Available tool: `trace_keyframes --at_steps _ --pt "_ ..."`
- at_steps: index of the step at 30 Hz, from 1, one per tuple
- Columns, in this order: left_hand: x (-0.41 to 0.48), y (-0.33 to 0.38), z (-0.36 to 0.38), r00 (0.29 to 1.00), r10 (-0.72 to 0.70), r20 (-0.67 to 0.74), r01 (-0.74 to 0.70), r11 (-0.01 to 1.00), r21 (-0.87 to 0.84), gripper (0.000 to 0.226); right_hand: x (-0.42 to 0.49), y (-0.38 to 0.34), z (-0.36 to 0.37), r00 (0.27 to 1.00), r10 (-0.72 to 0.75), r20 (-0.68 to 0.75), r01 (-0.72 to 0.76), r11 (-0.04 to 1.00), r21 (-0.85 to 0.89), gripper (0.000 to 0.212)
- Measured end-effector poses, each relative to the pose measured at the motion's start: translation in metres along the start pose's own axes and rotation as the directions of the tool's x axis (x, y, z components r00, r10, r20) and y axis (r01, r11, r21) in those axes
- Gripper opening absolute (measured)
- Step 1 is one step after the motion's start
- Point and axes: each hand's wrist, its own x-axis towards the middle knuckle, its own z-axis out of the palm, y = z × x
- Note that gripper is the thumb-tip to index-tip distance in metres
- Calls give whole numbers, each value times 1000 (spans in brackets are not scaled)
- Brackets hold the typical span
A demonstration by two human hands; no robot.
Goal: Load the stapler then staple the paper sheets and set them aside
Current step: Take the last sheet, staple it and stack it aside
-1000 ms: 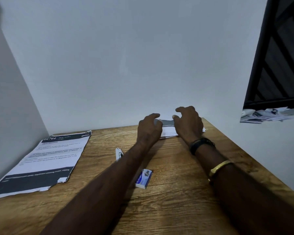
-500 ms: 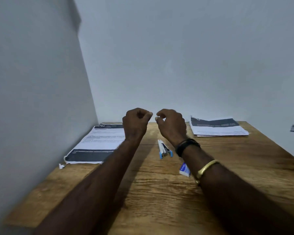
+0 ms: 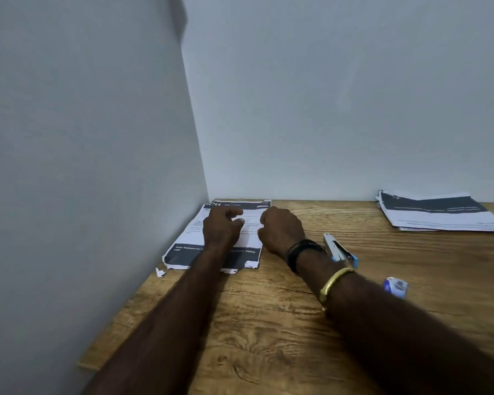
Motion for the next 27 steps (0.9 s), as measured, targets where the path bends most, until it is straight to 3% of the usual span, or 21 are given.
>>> trace_keyframes --at_steps 9,14,17,19,22,25,27 --pt "11 -13 3 997 -70 -27 70 998 4 42 23 -18 17 996 82 19 -79 991 -109 41" --pt "10 -11 2 993 -102 -60 101 995 -22 48 31 -20 15 989 151 -4 -149 981 122 33" --pt "11 -12 2 990 -115 -76 112 993 -43 48 34 -23 20 988 147 -40 -132 956 261 40" --pt "10 -12 2 989 -122 -83 117 991 -64 48 34 -26 22 976 205 -73 -156 894 421 41" --pt "9 -13 2 988 -122 -92 114 989 -95 47 35 -25 21 913 402 -61 -263 698 666 42" --pt "9 -14 2 991 -107 -84 99 991 -92 47 33 -20 16 902 431 30 -322 622 714 48" --pt "9 -13 3 992 -93 -86 85 993 -86 47 33 -16 13 924 377 66 -321 667 673 61"
